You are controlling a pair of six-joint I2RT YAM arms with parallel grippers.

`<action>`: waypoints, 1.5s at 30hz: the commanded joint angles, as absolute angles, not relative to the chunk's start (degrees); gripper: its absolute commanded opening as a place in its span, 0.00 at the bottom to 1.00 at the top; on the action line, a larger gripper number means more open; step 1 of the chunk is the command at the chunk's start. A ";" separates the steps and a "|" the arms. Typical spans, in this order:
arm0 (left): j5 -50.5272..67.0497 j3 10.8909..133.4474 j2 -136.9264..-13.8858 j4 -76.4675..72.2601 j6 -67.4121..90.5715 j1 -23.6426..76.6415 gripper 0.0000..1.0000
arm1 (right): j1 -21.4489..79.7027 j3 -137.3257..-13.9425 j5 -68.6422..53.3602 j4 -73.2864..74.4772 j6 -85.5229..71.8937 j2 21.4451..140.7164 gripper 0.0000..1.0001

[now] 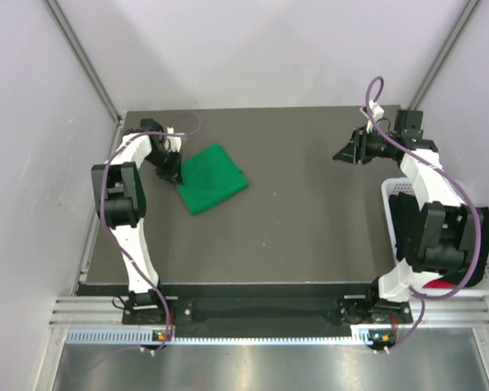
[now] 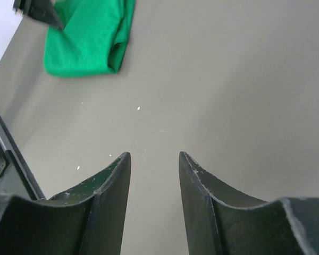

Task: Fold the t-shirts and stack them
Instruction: Neatly place the folded tshirt to the corner

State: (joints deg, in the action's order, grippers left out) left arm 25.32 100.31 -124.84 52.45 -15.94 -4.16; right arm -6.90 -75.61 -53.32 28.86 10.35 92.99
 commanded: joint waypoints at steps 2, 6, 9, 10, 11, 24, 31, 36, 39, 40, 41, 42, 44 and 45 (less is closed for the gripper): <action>21.01 90.38 -114.80 59.15 -27.06 -6.32 0.00 | -7.21 -74.53 -54.14 29.44 12.92 86.14 0.42; 18.90 84.56 -109.09 61.61 -31.72 -8.69 0.00 | -7.21 -73.22 -54.23 30.23 12.74 84.03 0.42; 17.58 80.78 -106.27 63.71 -35.41 -11.42 0.00 | -7.21 -71.99 -54.40 30.50 12.66 82.53 0.42; 16.71 79.90 -105.65 64.16 -37.51 -12.82 0.00 | -7.21 -71.46 -54.40 30.50 12.40 81.75 0.42; 16.09 78.33 -105.12 64.94 -38.40 -13.53 0.00 | -7.21 -71.19 -54.49 30.50 12.39 81.48 0.42; 2.47 75.85 -106.25 61.62 -54.40 -31.02 0.00 | -7.12 -68.29 -54.84 31.73 12.83 77.61 0.42; -4.30 72.95 -105.73 50.56 -60.37 -32.08 0.00 | -7.03 -67.24 -54.58 31.90 13.62 77.52 0.42; -6.85 73.04 -106.52 45.88 -61.96 -31.99 0.00 | -6.94 -66.71 -54.49 31.82 13.80 77.78 0.42; -8.69 72.69 -106.79 44.39 -63.97 -31.90 0.00 | -6.77 -66.71 -54.49 31.82 13.80 78.05 0.42; -9.31 71.21 -106.53 43.60 -64.68 -31.90 0.00 | -6.85 -66.62 -54.49 31.82 13.80 78.13 0.42; -9.58 70.23 -105.31 42.72 -65.56 -31.99 0.00 | -6.68 -66.53 -54.49 31.82 13.89 78.13 0.42; -9.75 69.35 -104.68 42.02 -66.87 -31.91 0.00 | -6.77 -66.45 -54.49 31.73 13.89 78.05 0.42; -9.05 67.42 -102.49 41.75 -67.67 -31.90 0.00 | -6.77 -66.27 -54.49 31.73 13.97 78.13 0.42; -8.79 66.89 -101.87 41.92 -68.20 -31.90 0.00 | -6.68 -66.18 -54.49 31.64 13.97 78.31 0.42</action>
